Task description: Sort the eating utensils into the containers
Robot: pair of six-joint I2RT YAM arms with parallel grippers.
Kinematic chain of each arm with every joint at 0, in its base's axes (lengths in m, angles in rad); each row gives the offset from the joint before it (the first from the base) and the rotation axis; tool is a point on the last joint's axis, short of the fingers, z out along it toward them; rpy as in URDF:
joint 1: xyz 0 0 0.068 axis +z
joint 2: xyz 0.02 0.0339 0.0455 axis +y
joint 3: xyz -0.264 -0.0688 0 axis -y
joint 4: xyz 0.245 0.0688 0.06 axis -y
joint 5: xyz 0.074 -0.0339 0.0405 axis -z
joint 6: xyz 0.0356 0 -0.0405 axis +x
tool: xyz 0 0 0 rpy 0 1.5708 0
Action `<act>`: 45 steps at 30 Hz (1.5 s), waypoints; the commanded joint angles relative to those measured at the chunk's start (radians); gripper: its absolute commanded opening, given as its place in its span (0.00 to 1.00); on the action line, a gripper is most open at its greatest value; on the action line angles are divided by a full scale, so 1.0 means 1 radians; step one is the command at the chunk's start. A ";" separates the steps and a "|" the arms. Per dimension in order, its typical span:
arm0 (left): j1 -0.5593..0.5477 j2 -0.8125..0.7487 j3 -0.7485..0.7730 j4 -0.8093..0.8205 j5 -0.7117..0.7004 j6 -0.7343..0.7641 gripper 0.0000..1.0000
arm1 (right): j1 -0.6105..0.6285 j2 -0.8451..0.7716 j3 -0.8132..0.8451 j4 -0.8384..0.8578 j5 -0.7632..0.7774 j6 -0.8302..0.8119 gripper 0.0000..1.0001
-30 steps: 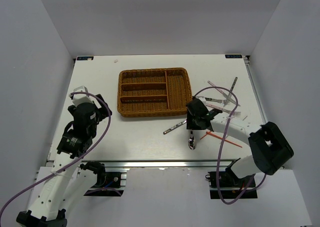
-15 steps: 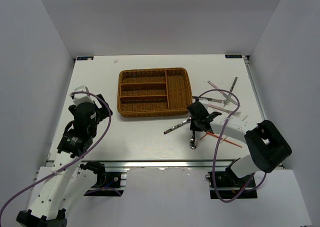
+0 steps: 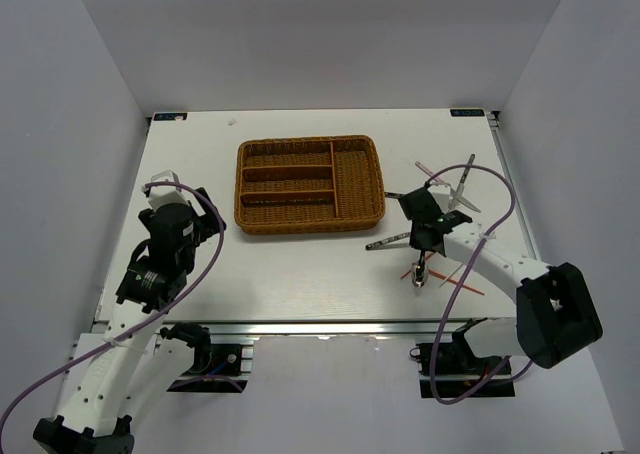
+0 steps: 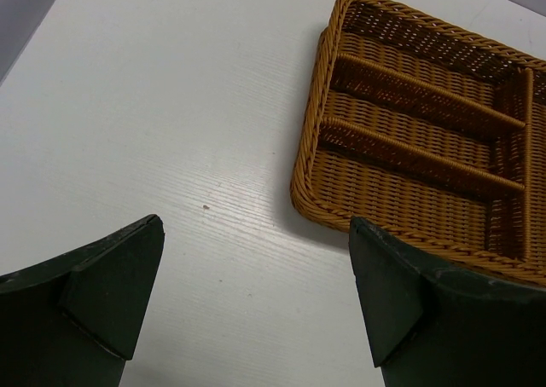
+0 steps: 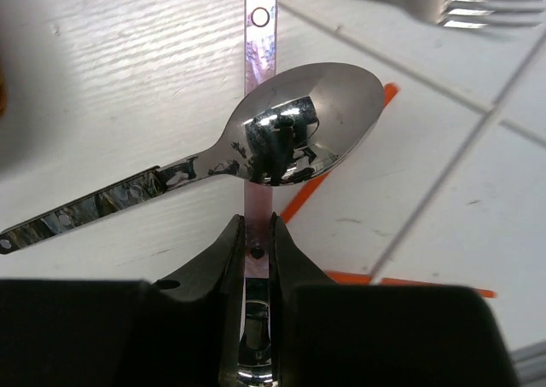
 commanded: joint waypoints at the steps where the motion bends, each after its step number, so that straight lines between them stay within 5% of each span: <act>1: 0.003 0.004 -0.001 0.011 0.006 0.008 0.98 | -0.004 0.042 0.108 -0.088 0.137 -0.062 0.00; 9: 0.005 0.021 0.000 0.007 0.005 0.007 0.98 | -0.037 0.272 0.349 -0.358 0.415 -0.152 0.00; 14: 0.005 0.018 0.000 0.010 0.006 0.008 0.98 | 0.045 0.205 0.424 -0.352 0.438 -0.211 0.00; 22: 0.003 0.014 0.000 0.008 0.003 0.006 0.98 | -0.063 0.144 0.530 -0.415 0.531 -0.223 0.00; 25: 0.005 0.020 0.003 0.011 0.020 0.006 0.98 | -0.061 0.102 0.568 -0.365 0.393 -0.249 0.00; 29: 0.005 0.028 0.006 0.027 0.078 0.020 0.98 | -0.034 0.004 0.475 -0.141 -0.151 -0.334 0.00; 32: 0.005 0.015 0.000 0.046 0.141 0.032 0.98 | -0.003 -0.034 0.418 -0.042 -0.354 -0.347 0.00; 38: 0.005 -0.003 -0.011 0.050 0.128 0.034 0.98 | 0.005 0.068 0.505 0.029 -0.410 -0.240 0.00; 45: 0.005 0.009 -0.012 0.042 0.111 0.031 0.98 | 0.009 0.419 0.754 0.039 -0.430 -0.209 0.00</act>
